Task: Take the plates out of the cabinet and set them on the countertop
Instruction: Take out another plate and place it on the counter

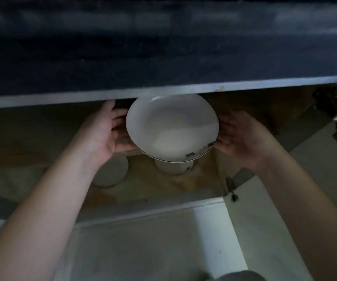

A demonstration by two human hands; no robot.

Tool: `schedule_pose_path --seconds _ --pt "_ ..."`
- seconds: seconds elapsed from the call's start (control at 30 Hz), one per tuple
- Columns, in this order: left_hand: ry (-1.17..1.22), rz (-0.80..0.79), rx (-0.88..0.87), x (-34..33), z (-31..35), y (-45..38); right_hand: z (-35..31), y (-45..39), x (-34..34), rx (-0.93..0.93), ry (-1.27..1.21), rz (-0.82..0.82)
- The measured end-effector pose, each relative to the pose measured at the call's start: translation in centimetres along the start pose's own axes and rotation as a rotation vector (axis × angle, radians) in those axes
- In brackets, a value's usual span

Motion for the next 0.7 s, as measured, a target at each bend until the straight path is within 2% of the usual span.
schedule_pose_path --seconds 0.2,0.4,0.5,0.7 --pt "-0.017 0.034 0.144 0.5 -0.5 5.1 -0.4 4.8 -0.5 -0.121 0.045 0.058" --pt "-0.008 0.192 0.294 3.0 -1.9 11.5 0.8 11.6 -0.5 -0.242 0.05 0.146" --pt "0.004 0.267 0.349 4.0 -2.8 16.0 1.4 15.9 -0.6 -0.308 0.06 0.199" --pt "0.043 0.316 0.423 7.2 -3.3 28.0 1.3 26.3 -2.1 -0.409 0.182 0.228"
Point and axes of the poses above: each hand's wrist, its own y-axis away from the middle knuckle, its own x-axis out of the back of the hand, z = x × y, the point moved 7 cm from there along -y, towards the middle knuckle, and after that the axes turned 2 degrees about z, right-handed, at the moved point
